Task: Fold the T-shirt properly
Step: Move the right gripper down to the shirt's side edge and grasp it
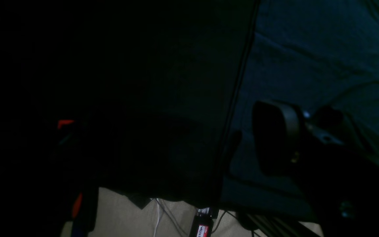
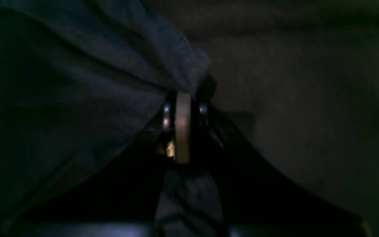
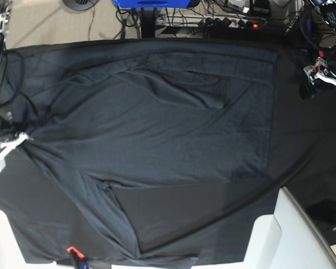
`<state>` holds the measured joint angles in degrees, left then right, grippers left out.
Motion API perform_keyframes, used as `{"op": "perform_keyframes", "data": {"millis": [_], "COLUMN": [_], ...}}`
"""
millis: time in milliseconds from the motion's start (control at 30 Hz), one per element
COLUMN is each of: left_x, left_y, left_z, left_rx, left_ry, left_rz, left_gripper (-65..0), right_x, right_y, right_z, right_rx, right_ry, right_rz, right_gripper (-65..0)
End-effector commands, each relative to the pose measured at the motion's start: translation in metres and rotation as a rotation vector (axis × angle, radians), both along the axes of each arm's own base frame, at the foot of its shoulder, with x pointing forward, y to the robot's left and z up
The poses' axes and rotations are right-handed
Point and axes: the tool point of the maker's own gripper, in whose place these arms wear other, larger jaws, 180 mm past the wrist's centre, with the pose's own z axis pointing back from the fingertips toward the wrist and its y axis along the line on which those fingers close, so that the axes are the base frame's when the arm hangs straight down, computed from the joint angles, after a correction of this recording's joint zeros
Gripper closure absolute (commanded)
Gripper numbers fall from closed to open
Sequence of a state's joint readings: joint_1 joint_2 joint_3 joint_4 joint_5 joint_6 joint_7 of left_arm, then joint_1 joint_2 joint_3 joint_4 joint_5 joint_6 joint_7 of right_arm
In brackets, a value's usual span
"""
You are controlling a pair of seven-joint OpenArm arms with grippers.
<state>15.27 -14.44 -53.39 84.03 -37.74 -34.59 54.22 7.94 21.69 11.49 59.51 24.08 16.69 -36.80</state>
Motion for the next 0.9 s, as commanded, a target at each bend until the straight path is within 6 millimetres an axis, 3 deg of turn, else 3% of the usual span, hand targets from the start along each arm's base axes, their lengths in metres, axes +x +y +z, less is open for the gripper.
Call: {"op": "perform_keyframes", "data": {"millis": [0,233,433,500,567,667,733,867], "left_x": [0.008,0.008,0.008,0.008,0.008,0.007,0.006,0.007], "left_y": [0.007,0.007,0.007,0.007,0.007,0.007,0.007,0.007], "left_z": [0.014,0.014,0.014,0.014,0.015,0.014,0.014,0.014], "left_rx": [0.028,0.028,0.028,0.028,0.029,0.029,0.029,0.03], "left_ry": [-0.043,-0.043,-0.043,-0.043,-0.043,-0.042,-0.039,-0.041], "left_rz": [-0.009,-0.009,-0.009,-0.009,-0.009,-0.009,-0.009,-0.008], "left_gripper": [-58.6,-58.6,-58.6,-58.6,-58.6,-58.6,-58.6,-58.6], "right_x": [0.008,-0.023,-0.037,-0.041,-0.04,-0.034,-0.027,-0.003], "right_y": [-0.007,-0.003,0.005,0.008,0.015,0.01,0.009,0.013], "right_z": [0.013,0.008,-0.005,-0.006,-0.006,0.014,0.033,0.054], "right_rx": [-0.008,-0.012,0.005,0.014,0.025,0.017,-0.001,-0.009], "right_ry": [-0.041,0.027,0.075,0.098,0.098,0.027,-0.019,-0.077], "right_rz": [-0.006,0.009,0.01,0.014,0.018,-0.014,-0.009,0.009], "right_gripper": [-0.5,-0.6,-2.1,-7.8,-18.6,-33.6,-37.1,-37.1]}}
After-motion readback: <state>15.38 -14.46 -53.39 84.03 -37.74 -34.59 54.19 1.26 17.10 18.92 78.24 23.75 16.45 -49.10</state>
